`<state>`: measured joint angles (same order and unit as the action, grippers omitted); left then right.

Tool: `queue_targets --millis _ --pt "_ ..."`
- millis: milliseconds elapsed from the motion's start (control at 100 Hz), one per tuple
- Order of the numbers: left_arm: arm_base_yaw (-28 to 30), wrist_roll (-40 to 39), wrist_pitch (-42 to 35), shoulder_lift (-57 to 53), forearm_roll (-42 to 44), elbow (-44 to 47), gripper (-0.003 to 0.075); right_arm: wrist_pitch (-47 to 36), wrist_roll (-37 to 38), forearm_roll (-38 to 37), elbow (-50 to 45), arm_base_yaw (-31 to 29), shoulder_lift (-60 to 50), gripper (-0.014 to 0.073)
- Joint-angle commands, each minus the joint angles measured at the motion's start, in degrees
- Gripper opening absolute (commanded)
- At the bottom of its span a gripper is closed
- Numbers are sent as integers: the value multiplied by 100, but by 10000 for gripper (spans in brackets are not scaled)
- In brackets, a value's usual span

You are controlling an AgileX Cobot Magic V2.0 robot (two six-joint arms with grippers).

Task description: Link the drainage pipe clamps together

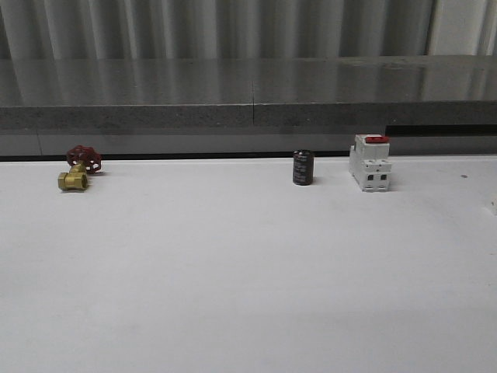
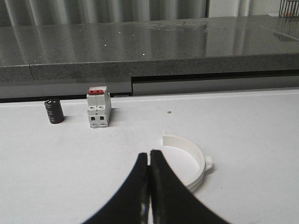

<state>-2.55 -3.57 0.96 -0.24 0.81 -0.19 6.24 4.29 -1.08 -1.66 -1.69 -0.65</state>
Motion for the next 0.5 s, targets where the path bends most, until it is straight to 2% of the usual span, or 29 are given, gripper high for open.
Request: queue_targets --millis 0,310,490 --pt "29 -14 -460 -191 15 267 -20 -453 -15 -37 115 -19 -107 -66" --pt "29 -14 -460 -191 15 241 -20 -453 -15 -37 115 -19 -107 -66" --pt "29 -14 -176 -64 -222 -443 -20 -453 -15 -37 115 -19 -107 -66"
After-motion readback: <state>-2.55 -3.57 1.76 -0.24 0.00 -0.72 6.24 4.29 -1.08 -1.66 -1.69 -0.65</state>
